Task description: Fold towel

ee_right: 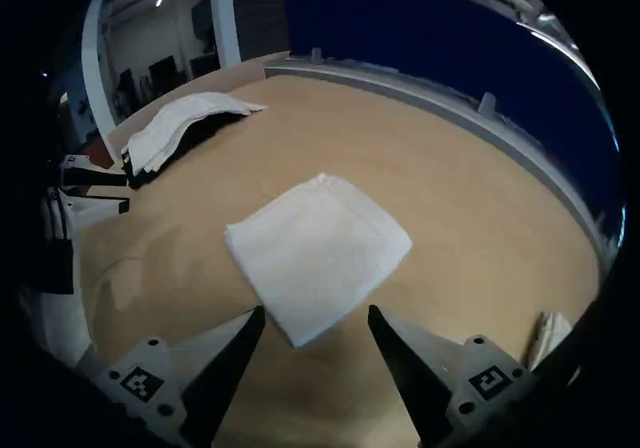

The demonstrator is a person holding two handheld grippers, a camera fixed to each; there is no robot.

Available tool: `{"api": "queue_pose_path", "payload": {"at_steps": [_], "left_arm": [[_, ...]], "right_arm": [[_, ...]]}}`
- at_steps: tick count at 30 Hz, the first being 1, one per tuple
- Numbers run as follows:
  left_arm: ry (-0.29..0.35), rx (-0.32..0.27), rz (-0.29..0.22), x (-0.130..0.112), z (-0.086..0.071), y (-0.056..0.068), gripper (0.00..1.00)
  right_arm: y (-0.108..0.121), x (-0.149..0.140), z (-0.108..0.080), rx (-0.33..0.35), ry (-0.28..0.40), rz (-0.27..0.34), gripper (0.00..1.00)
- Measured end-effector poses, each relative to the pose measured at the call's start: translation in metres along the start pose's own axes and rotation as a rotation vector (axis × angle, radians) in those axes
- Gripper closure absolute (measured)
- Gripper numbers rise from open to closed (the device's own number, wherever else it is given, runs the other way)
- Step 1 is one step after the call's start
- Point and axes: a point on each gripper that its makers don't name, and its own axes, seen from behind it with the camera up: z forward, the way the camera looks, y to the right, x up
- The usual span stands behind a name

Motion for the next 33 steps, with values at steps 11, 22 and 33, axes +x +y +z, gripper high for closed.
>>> {"api": "queue_pose_path", "payload": {"at_steps": [11, 22, 33], "left_arm": [[0.004, 0.004, -0.008, 0.0, 0.0, -0.004, 0.22], [0.006, 0.004, -0.011, 0.0, 0.001, -0.005, 0.22], [0.007, 0.004, -0.009, 0.0, 0.0, -0.006, 0.22]], "right_arm": [[-0.003, -0.017, 0.006, -0.035, -0.037, 0.024, 0.0], [-0.007, -0.032, 0.012, -0.048, -0.05, 0.045, 0.16], [-0.014, -0.037, 0.016, -0.037, -0.046, 0.058, 0.61]]}}
